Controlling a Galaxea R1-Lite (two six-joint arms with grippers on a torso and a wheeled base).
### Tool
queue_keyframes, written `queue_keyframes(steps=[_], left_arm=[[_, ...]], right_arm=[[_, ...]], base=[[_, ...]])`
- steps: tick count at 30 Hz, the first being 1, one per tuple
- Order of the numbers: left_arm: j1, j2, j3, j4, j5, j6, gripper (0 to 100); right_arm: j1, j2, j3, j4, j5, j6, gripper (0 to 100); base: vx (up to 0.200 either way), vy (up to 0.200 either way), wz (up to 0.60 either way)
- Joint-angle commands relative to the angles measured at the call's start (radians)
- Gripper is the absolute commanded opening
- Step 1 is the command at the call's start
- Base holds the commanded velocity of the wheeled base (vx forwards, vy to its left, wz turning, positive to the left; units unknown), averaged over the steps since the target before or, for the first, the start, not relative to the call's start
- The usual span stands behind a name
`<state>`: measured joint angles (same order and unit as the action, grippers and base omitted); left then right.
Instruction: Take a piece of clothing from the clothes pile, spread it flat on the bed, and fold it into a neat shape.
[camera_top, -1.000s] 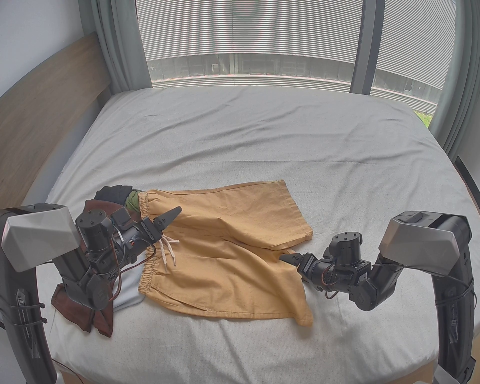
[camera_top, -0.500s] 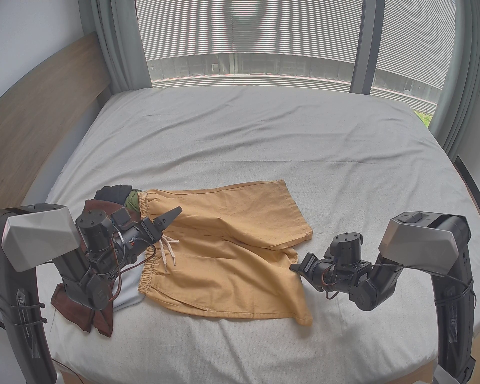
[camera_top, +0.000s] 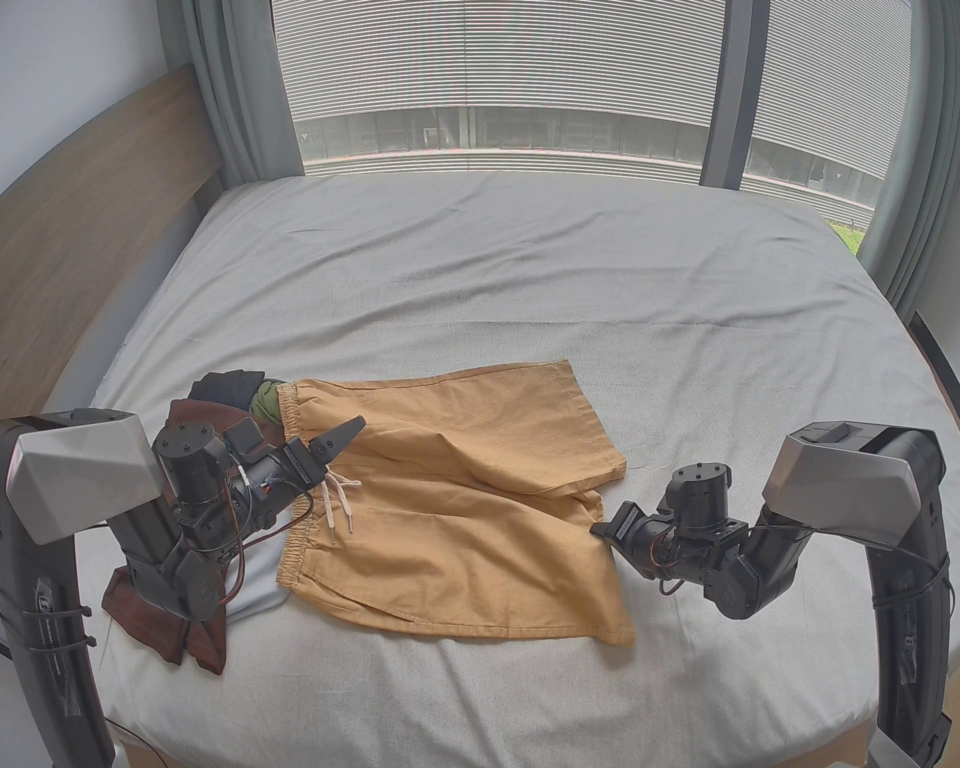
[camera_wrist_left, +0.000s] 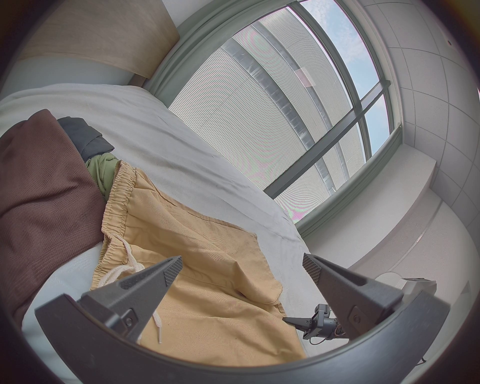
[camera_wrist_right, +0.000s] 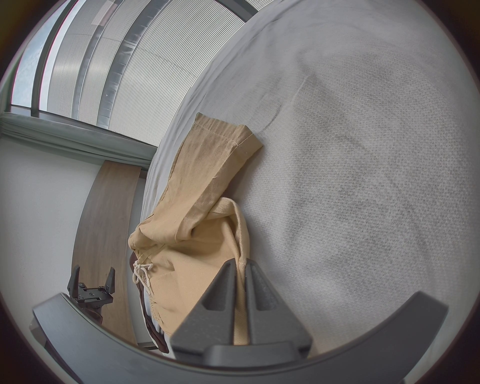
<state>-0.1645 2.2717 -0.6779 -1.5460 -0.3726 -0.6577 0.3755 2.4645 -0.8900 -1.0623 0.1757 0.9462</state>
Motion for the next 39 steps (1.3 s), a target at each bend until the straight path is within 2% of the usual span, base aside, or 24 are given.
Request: queue_keyframes(steps=[1,4,5,9,22,25,26,39], left_arm=[[0.0,0.002,0.0,0.0,0.0,0.0,100],[0.0,0.0,0.0,0.0,0.0,0.0,100],[0.0,0.0,0.0,0.0,0.0,0.0,100],[0.0,0.002,0.0,0.0,0.0,0.0,100],[-0.001,0.003,0.003,0.0,0.0,0.0,100],[-0.001,0.003,0.001,0.0,0.0,0.0,100],[-0.001,0.003,0.001,0.0,0.0,0.0,100],[-0.003,0.003,0.003,0.0,0.0,0.0,100]], right_arm=[[0.003,0.002,0.003,-0.001,0.001,-0.003,0],[0.009,0.007,-0.001,-0.01,0.001,-0.003,0],[0.011,0.007,-0.003,-0.03,0.001,-0.003,100],[0.011,0.007,0.002,-0.077,-0.001,-0.003,100],[0.0,0.016,0.003,-0.08,-0.002,0.005,100],[0.0,0.028,-0.004,-0.08,-0.021,0.005,100],[0.0,0.031,-0.004,-0.08,-0.024,0.005,0],[-0.023,0.019,-0.006,-0.082,-0.028,0.026,0]], base=[[0.0,0.0,0.0],[0.0,0.0,0.0],[0.0,0.0,0.0],[0.0,0.0,0.0],[0.0,0.0,0.0],[0.0,0.0,0.0],[0.0,0.0,0.0],[0.0,0.0,0.0]])
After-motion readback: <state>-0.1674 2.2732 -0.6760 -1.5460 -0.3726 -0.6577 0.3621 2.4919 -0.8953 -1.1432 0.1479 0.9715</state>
